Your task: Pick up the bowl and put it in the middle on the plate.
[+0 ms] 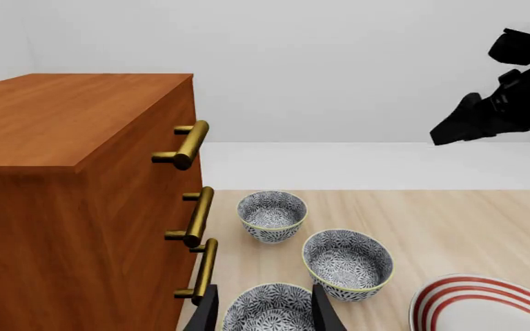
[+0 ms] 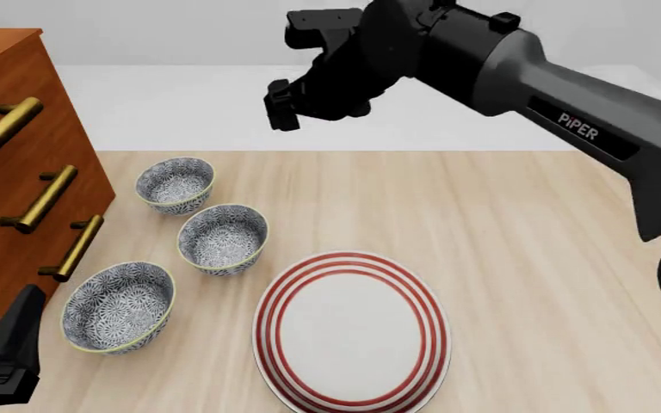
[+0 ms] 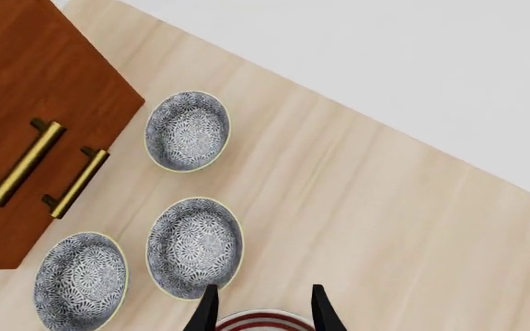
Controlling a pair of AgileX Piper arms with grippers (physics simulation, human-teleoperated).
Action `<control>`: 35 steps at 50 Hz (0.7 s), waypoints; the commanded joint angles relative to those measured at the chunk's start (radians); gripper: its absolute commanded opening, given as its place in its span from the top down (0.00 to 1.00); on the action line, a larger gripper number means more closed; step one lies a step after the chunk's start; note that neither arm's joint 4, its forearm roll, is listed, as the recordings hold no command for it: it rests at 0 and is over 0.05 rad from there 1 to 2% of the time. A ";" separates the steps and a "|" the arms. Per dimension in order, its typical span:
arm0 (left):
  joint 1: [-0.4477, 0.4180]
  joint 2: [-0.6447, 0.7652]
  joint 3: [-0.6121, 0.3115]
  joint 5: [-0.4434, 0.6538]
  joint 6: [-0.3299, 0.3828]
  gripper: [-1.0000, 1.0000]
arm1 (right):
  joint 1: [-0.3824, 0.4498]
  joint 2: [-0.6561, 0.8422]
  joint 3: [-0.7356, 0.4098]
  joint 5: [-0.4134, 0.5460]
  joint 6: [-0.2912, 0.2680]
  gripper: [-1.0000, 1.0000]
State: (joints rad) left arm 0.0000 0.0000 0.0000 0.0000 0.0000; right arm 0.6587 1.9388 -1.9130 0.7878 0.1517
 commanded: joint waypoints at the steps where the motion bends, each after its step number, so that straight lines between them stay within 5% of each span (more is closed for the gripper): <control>1: 0.000 0.000 0.000 0.000 0.000 0.00 | 0.032 0.170 -0.121 0.054 0.041 0.00; 18: 0.000 0.000 0.000 0.000 0.000 0.00 | 0.070 0.302 -0.180 0.067 0.060 0.00; 35: 0.000 0.000 0.000 0.000 0.000 0.00 | 0.090 0.375 -0.218 0.072 0.138 0.00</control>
State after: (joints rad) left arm 0.0000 0.0000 0.0000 0.0000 0.0000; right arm 0.7405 2.2717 -2.1114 0.8577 0.2528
